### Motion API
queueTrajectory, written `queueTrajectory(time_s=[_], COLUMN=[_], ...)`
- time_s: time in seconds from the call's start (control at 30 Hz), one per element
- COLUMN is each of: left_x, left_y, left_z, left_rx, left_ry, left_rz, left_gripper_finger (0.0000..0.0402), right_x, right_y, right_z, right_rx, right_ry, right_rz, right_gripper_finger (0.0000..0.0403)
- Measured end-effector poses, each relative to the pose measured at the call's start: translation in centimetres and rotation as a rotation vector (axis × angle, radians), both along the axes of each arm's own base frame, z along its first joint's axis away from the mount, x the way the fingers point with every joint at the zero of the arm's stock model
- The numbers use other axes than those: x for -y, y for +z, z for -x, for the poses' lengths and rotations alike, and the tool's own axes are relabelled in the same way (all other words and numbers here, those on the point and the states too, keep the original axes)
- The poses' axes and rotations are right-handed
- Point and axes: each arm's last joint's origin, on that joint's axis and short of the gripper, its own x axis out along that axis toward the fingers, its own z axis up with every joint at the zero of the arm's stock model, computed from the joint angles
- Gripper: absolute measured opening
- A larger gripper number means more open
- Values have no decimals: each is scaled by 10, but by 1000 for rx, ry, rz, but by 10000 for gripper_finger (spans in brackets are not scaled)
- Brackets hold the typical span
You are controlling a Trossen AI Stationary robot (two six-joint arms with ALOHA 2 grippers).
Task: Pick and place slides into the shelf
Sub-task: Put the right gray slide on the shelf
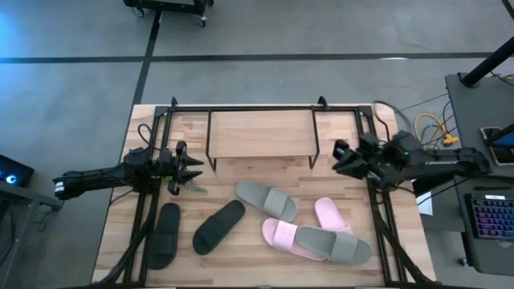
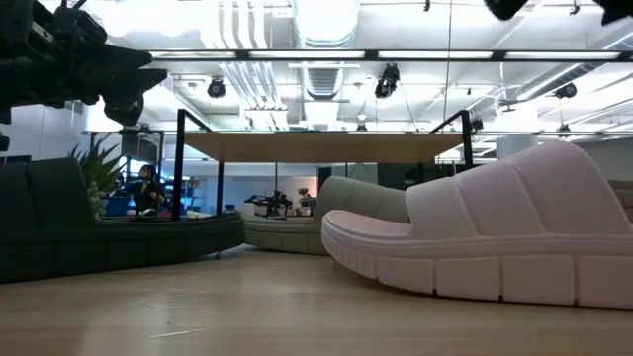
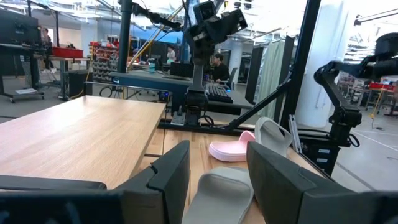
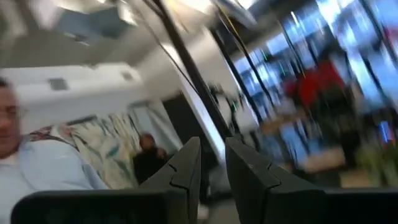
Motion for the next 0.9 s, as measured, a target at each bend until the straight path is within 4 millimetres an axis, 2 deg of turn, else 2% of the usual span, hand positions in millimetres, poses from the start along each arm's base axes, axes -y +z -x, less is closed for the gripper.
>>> queueTrajectory(time_s=[0.2, 0.37, 0.47, 0.7, 0.9], left_x=[0, 0, 0, 0, 0], left_y=[0, 0, 0, 0, 0], left_z=[0, 0, 0, 0, 0], left_rx=[0, -1, 0, 0, 0], left_ry=[0, 0, 0, 0, 0], left_rz=[0, 0, 0, 0, 0], left_gripper_finger=[145, 145, 145, 145, 145], right_x=[0, 0, 1, 1, -4], right_y=[2, 5, 7, 13, 15], right_z=[-19, -31, -41, -72, -95], right_rx=[-490, -751, -828, -877, -922], right_ry=[1, -4, -5, -26, 52], right_rz=[-45, -42, -43, -23, -36], right_gripper_finger=[68, 68, 68, 68, 68])
